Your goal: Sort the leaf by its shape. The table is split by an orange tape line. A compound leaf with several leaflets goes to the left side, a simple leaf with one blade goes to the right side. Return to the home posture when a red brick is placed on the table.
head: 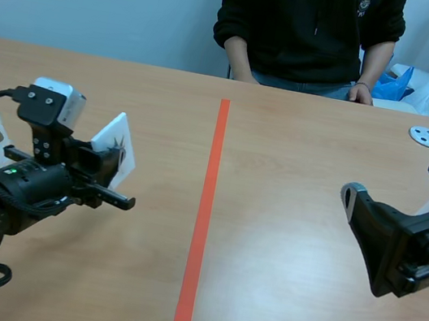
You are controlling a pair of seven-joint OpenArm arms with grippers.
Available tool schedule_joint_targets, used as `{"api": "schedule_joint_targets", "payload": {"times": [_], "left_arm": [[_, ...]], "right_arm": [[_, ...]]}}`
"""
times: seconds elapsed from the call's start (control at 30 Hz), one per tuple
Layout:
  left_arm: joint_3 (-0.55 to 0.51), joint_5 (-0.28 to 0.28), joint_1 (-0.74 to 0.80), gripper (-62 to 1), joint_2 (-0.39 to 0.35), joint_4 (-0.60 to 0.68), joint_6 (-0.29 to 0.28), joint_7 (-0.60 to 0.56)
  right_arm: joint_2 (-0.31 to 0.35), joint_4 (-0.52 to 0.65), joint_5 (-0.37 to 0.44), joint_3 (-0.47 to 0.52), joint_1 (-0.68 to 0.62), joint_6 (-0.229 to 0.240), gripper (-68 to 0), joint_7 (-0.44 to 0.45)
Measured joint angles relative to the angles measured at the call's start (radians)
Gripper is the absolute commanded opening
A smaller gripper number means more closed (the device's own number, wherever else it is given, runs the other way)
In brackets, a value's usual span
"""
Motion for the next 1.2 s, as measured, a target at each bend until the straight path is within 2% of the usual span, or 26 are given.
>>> {"api": "schedule_joint_targets", "payload": {"times": [0.2,0.4,0.77,0.93,1.03,1.2], "left_arm": [[-0.098,-0.003,0.073,-55.2,0.002,0.015,0.011,-0.008],[-0.174,-0.003,0.081,-55.2,0.002,-0.025,0.039,-0.043],[-0.184,-0.003,0.076,-55.2,-0.013,-0.254,0.055,-0.235],[-0.183,-0.003,0.055,-54.9,-0.012,-0.339,0.054,-0.268],[-0.183,-0.003,0.032,-46.9,-0.015,-0.356,0.055,-0.266],[-0.179,-0.003,0.029,-24.2,-0.03,-0.357,0.052,-0.275]], "right_arm": [[0.0,0.0,0.0,0.0,0.0,0.0,0.4,0.0],[0.0,0.0,0.0,0.0,0.0,0.0,0.4,0.0],[0.0,0.0,0.0,0.0,0.0,0.0,0.4,0.0],[0.0,0.0,0.0,0.0,0.0,0.0,0.4,0.0],[0.0,0.0,0.0,0.0,0.0,0.0,0.4,0.0],[0.0,0.0,0.0,0.0,0.0,0.0,0.4,0.0]]}}
